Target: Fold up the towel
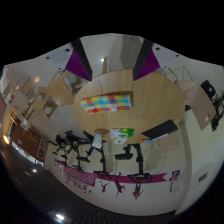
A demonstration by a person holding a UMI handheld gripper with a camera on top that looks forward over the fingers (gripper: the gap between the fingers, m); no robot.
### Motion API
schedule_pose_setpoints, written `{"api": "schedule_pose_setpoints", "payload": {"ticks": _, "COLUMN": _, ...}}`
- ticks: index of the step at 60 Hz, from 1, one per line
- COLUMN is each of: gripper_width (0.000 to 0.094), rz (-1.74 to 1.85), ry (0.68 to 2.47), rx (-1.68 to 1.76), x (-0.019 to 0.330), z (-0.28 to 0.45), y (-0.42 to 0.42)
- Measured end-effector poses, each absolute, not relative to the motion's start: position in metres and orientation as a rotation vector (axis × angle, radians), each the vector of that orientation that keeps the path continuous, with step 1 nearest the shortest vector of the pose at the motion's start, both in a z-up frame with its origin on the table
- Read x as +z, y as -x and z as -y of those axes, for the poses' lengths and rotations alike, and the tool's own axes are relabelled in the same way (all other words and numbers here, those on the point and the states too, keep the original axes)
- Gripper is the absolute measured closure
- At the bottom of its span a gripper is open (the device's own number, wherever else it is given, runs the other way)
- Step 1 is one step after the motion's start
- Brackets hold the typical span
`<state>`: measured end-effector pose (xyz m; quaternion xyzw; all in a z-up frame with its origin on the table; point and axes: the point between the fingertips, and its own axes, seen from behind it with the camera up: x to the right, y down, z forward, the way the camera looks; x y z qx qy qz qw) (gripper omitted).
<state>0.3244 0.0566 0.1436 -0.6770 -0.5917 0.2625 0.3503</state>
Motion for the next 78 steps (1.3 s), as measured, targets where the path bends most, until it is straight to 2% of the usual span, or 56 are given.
{"api": "schedule_pose_setpoints", "payload": {"ticks": 5, "gripper_width": 0.0075, "rz": 1.579, "ry": 1.713, "rx": 0.722, "x": 0.140, "z": -0.058, "y": -0.313}}
{"api": "schedule_pose_setpoints", "payload": {"ticks": 10, "gripper_width": 0.0080, "rz": 1.618, "ry": 1.678, "rx": 0.751, "x": 0.140, "z": -0.017, "y": -0.297}}
{"api": "schedule_pose_setpoints", "payload": {"ticks": 22, "gripper_width": 0.0079, "rz": 1.701, "ry": 1.616, "rx": 0.825, "x": 0.133, "z": 0.017, "y": -0.274}}
{"api": "schedule_pose_setpoints", "payload": {"ticks": 48, "gripper_width": 0.0088, "rz": 1.641, "ry": 1.620, "rx": 0.802, "x": 0.046, "z": 0.010, "y": -0.137}}
{"api": "schedule_pose_setpoints", "payload": {"ticks": 57, "gripper_width": 0.0147, "rz": 1.652, "ry": 1.609, "rx": 0.767, "x": 0.016, "z": 0.000, "y": -0.085}}
{"api": "schedule_pose_setpoints", "payload": {"ticks": 63, "gripper_width": 0.0265, "rz": 1.681, "ry": 1.615, "rx": 0.729, "x": -0.007, "z": -0.005, "y": -0.064}}
{"api": "schedule_pose_setpoints", "payload": {"ticks": 69, "gripper_width": 0.0837, "rz": 1.656, "ry": 1.633, "rx": 0.643, "x": -0.016, "z": -0.020, "y": -0.061}}
{"api": "schedule_pose_setpoints", "payload": {"ticks": 74, "gripper_width": 0.0890, "rz": 1.661, "ry": 1.650, "rx": 0.576, "x": -0.018, "z": -0.016, "y": -0.062}}
{"api": "schedule_pose_setpoints", "payload": {"ticks": 78, "gripper_width": 0.0905, "rz": 1.698, "ry": 1.709, "rx": 0.651, "x": -0.015, "z": 0.011, "y": -0.064}}
